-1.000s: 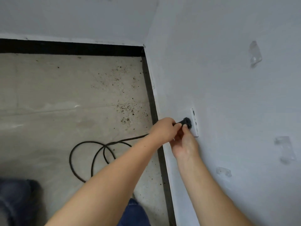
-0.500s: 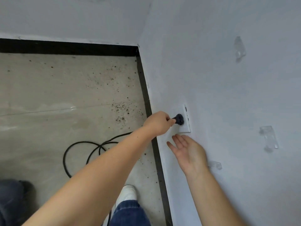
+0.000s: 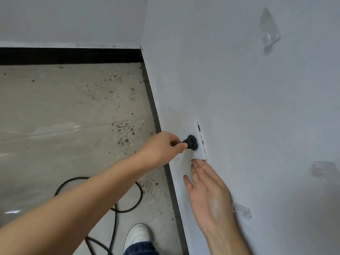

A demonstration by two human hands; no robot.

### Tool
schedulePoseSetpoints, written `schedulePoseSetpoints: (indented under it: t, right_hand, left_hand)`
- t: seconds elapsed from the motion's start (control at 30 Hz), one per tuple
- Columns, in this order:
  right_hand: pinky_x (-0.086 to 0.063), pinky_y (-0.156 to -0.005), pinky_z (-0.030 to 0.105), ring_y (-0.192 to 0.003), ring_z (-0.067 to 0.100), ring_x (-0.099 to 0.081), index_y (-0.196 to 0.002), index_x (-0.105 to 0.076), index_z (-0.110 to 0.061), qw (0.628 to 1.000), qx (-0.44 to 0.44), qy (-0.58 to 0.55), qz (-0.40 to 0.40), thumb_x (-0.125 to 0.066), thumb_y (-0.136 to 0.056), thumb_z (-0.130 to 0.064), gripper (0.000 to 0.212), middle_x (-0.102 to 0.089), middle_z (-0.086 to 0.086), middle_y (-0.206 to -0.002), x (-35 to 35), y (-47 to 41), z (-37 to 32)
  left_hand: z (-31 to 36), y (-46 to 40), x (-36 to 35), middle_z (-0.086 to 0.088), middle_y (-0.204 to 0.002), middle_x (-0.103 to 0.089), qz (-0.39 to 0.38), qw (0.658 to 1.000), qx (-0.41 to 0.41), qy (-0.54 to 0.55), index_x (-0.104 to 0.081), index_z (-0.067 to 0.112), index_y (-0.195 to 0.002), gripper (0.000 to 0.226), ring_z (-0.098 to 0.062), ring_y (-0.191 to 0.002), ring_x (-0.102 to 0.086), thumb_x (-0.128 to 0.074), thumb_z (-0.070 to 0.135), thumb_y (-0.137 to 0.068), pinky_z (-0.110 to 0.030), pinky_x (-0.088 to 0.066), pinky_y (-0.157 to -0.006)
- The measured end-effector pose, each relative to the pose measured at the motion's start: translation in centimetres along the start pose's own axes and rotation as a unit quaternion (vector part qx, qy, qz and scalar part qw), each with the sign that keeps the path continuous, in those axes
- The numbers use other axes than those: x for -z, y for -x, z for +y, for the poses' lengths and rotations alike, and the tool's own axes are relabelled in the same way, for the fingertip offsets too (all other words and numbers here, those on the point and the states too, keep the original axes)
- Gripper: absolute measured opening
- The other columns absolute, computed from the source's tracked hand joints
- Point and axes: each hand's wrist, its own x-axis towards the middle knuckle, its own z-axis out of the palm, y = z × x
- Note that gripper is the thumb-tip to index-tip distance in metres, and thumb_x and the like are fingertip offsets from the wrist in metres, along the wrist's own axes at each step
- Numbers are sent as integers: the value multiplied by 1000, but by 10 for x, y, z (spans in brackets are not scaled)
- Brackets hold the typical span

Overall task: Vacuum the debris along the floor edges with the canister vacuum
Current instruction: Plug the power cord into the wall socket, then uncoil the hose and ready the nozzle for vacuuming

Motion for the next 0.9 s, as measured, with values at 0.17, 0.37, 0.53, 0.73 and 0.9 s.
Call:
schedulePoseSetpoints:
  t: [0.17,0.37,0.53,0.73,0.9]
  right_hand:
    - [-23,-115,44,-136,14,-38,-121,-56,-1,999,-7,-13,43,-37,-95,4,33,-44,13,-144,-1,5,-5]
    - [-20,-115,46,-139,17,-33,-144,-38,-6,995,-4,59,86,-30,-98,4,47,-43,8,-145,-10,12,-2]
    - [-20,-117,48,-145,24,-24,-149,-24,-1,988,-29,97,115,-31,-100,5,50,-30,16,-154,-28,34,-15]
    - [-33,-112,48,-141,29,-33,-151,-22,-8,984,-80,142,69,-35,-101,2,53,-35,18,-151,-96,99,8]
    - [-41,-105,42,-130,23,-47,-145,-36,-9,930,-42,360,-67,-39,-102,-5,44,-49,13,-141,-169,181,29]
  left_hand:
    - [6,-3,5,2,-65,-53,-7,1000,1,-19,-70,16,-89,30,-12,-58,-46,-54,39,-96,-25,-34,-55]
    - [6,-1,-2,-3,-85,-65,-5,1000,0,-30,-68,10,-104,35,-21,-80,-62,-49,39,-98,-30,-46,-68]
    - [18,52,11,-8,-139,-48,28,1000,7,-4,-37,20,-146,52,-28,-130,-41,-43,44,-99,-44,-38,-104]
    - [7,194,66,-6,-114,-62,187,976,36,102,-55,14,-126,33,-22,-106,-57,-48,29,-98,-30,-44,-85]
    - [1,341,95,4,-91,-58,312,927,121,168,-61,12,-108,19,-12,-84,-53,-49,23,-97,-23,-37,-73]
